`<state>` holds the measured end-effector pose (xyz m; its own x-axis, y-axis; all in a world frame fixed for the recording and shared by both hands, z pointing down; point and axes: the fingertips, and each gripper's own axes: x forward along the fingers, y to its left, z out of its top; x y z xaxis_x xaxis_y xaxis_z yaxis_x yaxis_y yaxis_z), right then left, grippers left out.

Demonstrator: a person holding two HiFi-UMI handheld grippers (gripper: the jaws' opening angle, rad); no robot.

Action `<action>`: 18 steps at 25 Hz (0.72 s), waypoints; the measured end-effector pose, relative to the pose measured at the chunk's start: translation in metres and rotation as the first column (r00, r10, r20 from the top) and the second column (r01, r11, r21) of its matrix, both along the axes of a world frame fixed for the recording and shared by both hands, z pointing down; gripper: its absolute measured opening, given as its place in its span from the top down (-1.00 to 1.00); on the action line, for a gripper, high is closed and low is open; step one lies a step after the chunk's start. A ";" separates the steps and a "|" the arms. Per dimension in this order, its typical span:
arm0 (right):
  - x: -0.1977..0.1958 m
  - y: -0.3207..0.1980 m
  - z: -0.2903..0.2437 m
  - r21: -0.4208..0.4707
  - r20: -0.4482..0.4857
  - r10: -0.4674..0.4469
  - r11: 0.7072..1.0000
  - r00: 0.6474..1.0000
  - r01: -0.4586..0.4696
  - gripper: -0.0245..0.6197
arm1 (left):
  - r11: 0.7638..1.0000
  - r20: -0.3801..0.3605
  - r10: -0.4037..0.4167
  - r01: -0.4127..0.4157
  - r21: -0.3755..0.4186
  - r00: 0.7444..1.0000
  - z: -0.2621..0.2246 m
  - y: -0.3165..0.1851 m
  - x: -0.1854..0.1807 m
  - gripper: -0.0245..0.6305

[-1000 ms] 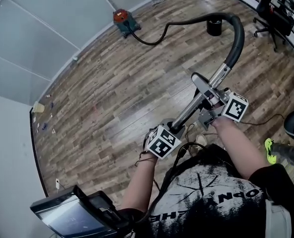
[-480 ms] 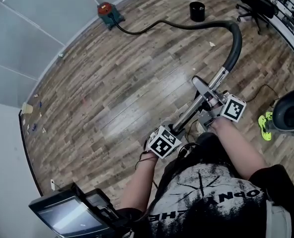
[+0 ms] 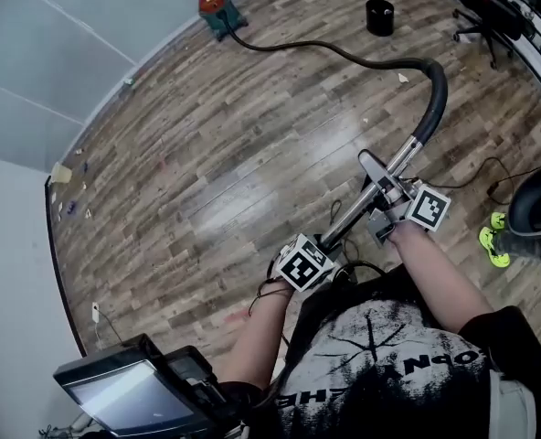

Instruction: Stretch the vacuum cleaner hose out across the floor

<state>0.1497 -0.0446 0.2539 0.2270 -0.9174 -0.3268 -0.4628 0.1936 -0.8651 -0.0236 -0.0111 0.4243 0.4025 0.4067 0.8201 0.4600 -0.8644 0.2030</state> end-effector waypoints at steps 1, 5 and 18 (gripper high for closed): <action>0.000 0.009 0.002 0.002 0.004 -0.012 1.000 1.000 0.012 0.76 | 1.000 0.005 -0.010 0.010 0.000 1.000 0.002 0.011 0.000 0.65; -0.005 0.053 0.009 0.002 0.020 -0.075 0.997 0.997 0.075 0.76 | 0.997 0.019 -0.071 0.071 0.001 0.997 0.005 0.066 -0.005 0.65; -0.057 0.130 0.032 -0.018 0.090 -0.272 0.961 0.958 0.275 0.77 | 0.967 0.112 -0.247 0.252 -0.039 0.963 0.015 0.181 -0.056 0.66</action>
